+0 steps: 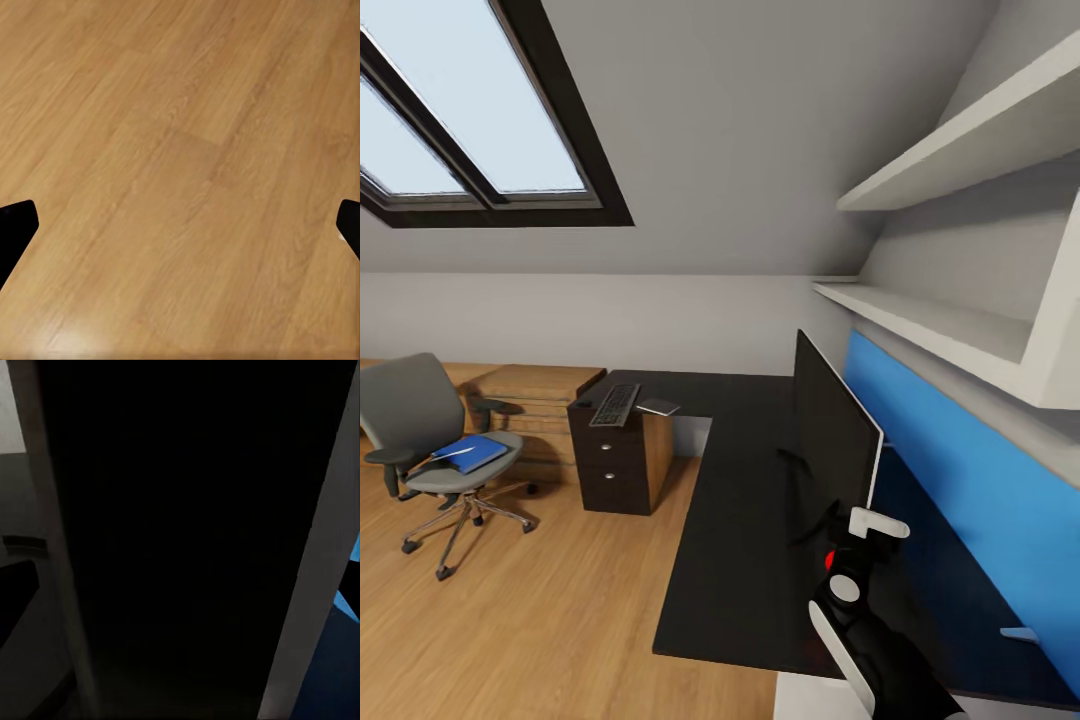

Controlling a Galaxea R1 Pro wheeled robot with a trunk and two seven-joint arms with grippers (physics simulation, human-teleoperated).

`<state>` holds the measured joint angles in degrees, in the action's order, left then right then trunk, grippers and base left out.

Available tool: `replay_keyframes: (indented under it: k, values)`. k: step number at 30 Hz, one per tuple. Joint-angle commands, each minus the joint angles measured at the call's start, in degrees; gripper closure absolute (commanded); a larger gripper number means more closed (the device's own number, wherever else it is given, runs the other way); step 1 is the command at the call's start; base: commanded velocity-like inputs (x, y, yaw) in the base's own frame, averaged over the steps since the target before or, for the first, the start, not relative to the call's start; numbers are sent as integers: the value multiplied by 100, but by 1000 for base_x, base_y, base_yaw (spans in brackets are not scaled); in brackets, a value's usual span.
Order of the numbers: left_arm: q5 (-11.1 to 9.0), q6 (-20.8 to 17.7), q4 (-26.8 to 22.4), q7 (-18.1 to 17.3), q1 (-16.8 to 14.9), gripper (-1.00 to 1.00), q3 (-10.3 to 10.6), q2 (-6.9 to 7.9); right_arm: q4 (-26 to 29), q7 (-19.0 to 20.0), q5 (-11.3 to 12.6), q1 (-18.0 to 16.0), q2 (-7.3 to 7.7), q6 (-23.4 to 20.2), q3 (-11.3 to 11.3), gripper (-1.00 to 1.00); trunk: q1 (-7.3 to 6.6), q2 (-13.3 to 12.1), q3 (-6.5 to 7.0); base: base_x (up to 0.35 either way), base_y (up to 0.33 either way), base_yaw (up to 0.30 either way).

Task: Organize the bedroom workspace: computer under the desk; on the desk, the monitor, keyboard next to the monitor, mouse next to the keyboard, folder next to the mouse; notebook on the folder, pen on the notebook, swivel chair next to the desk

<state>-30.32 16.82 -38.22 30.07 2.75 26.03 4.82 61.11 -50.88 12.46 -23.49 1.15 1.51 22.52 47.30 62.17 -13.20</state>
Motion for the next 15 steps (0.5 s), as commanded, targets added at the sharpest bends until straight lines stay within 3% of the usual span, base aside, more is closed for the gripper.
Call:
replay_keyframes:
  k: [1,15]
  values:
    - [-61,32,-10,35,-3,-100,43,9,6,-36,52,-7,9,16,25,-100,1,5,-6,0,-29,0]
    - [-62,32,-10,36,-3,-100,43,1,-21,-36,52,-7,8,24,156,-100,1,5,-6,0,-4,0]
